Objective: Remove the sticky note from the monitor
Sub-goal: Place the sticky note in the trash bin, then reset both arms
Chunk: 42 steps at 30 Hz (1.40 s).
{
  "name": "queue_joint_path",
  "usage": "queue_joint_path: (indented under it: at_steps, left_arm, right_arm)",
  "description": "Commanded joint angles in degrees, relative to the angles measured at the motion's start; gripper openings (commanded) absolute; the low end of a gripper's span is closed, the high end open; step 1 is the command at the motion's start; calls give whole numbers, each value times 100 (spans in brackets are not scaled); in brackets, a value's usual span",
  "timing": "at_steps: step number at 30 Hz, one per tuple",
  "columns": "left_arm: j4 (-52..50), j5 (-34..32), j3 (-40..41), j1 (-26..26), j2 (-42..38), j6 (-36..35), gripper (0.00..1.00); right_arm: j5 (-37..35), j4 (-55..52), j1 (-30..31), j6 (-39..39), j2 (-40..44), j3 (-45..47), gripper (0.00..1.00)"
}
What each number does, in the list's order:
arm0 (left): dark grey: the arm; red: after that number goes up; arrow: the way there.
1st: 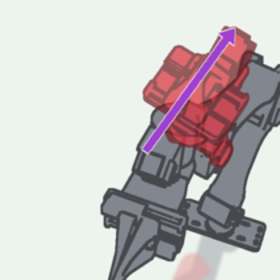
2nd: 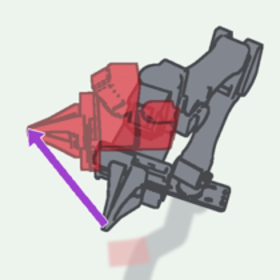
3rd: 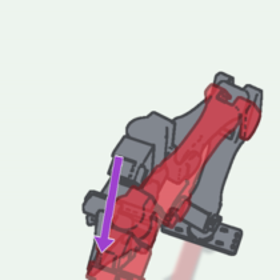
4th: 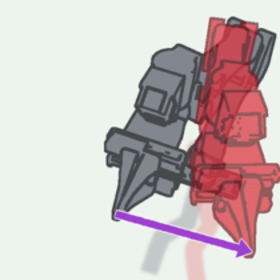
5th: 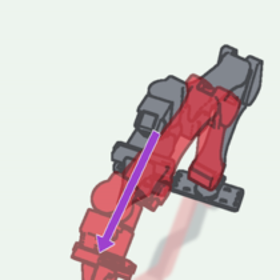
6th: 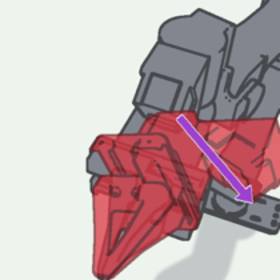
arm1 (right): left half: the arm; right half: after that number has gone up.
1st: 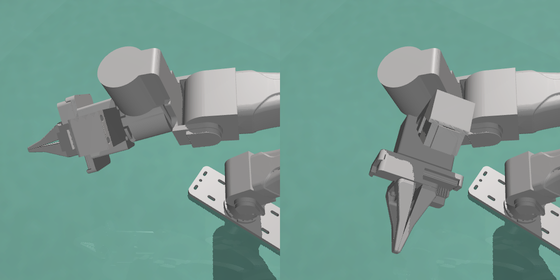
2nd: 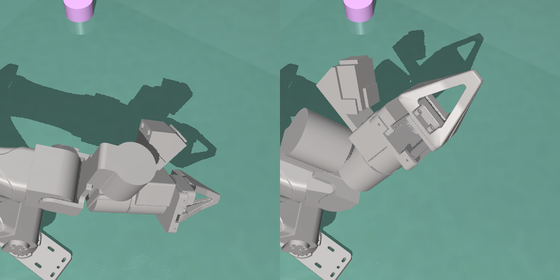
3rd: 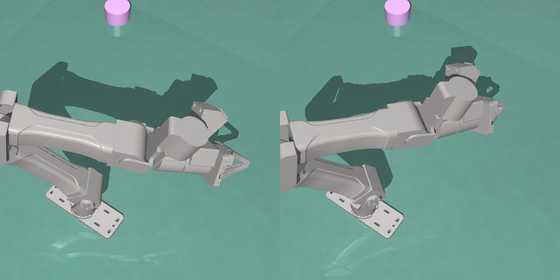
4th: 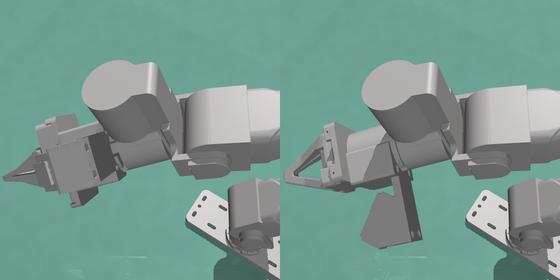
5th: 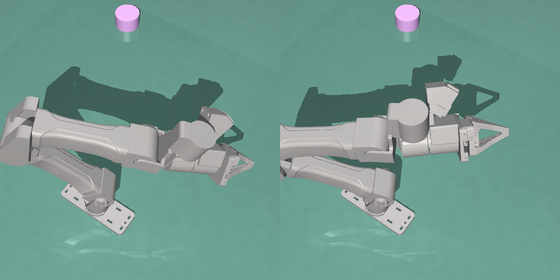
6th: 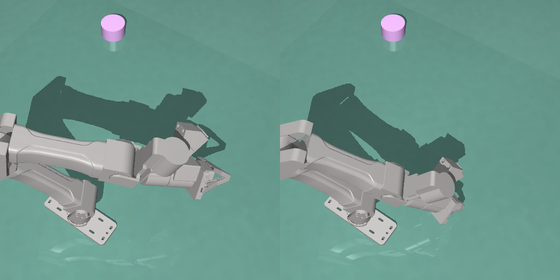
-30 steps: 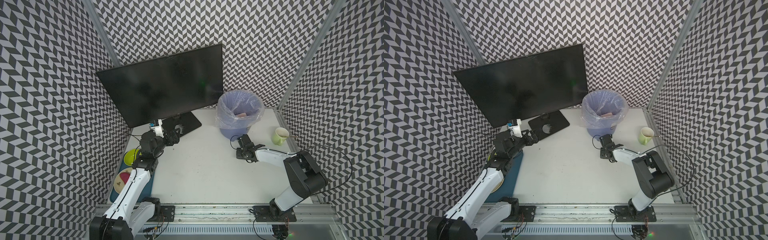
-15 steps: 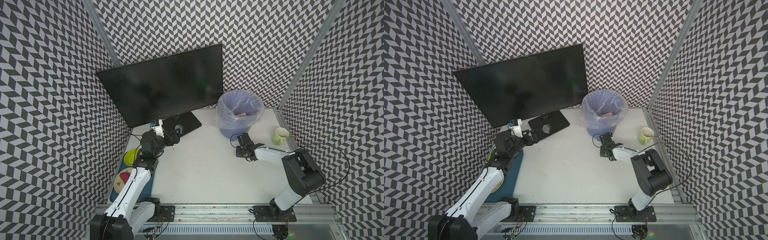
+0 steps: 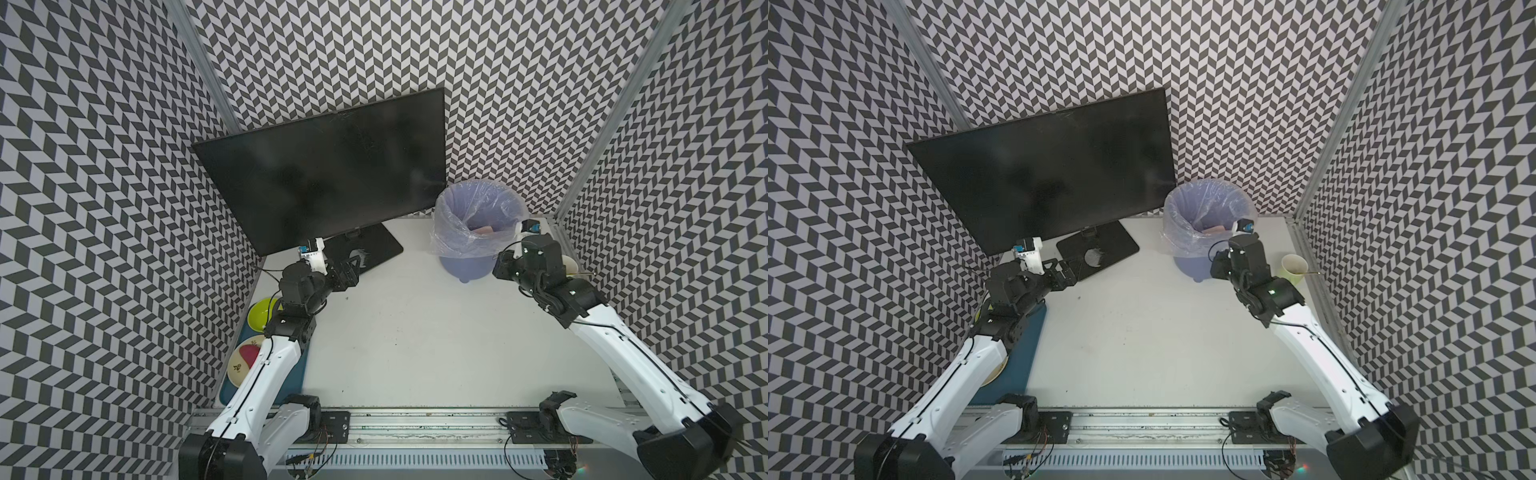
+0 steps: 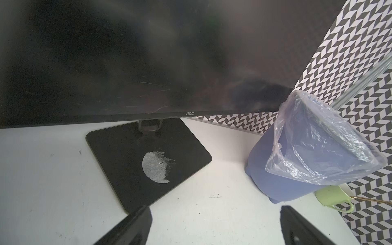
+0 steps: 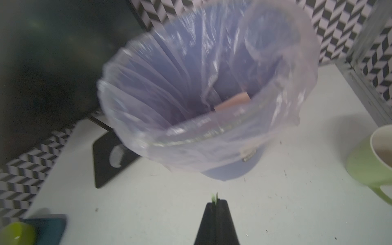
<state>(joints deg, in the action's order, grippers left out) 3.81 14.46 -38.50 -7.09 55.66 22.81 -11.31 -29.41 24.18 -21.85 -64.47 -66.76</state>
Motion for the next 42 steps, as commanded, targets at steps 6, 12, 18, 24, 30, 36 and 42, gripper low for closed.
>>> queue_joint_path:
  at_steps: [6,12,18,24,30,36,42]
  left_arm:
    - [-149,-13,-329,-15,-214,-61,100]
    - [-279,-54,-331,-11,-334,-118,100]
    - [-305,-18,-333,-11,-311,-135,100]
    - [-328,-22,-351,-5,-247,-195,100]
    - [-294,-95,-355,-6,-221,-173,100]
    - [414,-1116,626,-20,-518,-73,100]
    - [2162,-2663,1917,109,-81,-719,100]
  right_arm:
    - [-102,725,-27,853,-1834,-1995,0]
    - [-355,878,-212,1187,-3079,-3288,45]
    - [263,667,-578,984,-3452,-3910,89]
    - [308,605,-713,1128,-2912,-3311,96]
    - [65,935,-773,1152,-1481,-1697,99]
    - [709,2363,-810,1011,486,1654,99]
    - [46,5266,-932,1291,464,4169,99]
